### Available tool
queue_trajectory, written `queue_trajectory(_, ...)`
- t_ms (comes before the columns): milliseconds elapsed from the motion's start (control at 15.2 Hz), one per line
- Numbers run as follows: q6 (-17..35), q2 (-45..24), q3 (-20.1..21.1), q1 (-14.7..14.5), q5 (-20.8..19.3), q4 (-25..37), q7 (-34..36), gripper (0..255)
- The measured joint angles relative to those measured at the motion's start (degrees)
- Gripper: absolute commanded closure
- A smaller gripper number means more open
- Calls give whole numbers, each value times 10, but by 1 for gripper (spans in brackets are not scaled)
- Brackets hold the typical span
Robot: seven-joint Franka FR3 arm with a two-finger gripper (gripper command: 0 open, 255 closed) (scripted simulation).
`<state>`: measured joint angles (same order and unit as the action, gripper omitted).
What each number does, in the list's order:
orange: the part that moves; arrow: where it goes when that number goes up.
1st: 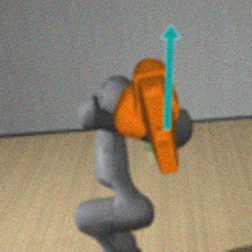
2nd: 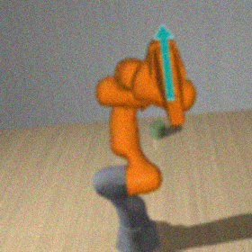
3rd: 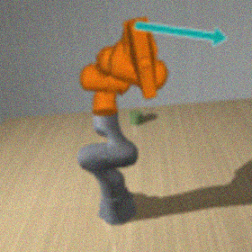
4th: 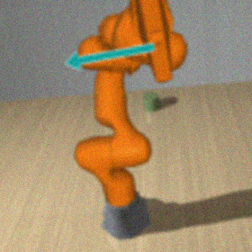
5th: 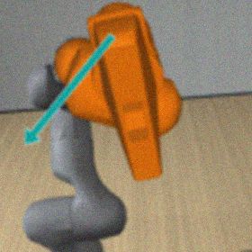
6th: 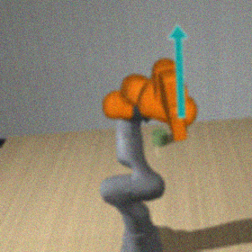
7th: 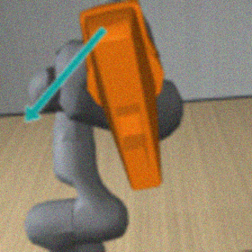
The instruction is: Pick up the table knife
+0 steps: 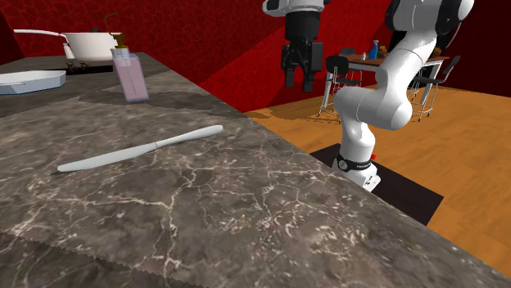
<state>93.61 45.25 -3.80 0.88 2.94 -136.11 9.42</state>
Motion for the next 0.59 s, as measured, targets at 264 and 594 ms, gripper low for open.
queue_trajectory(264, 12, -52, 0, -6, -2, 36, -9, 0)
queue_trajectory(594, 29, -181, -5, -18, -8, 136, -37, 0)
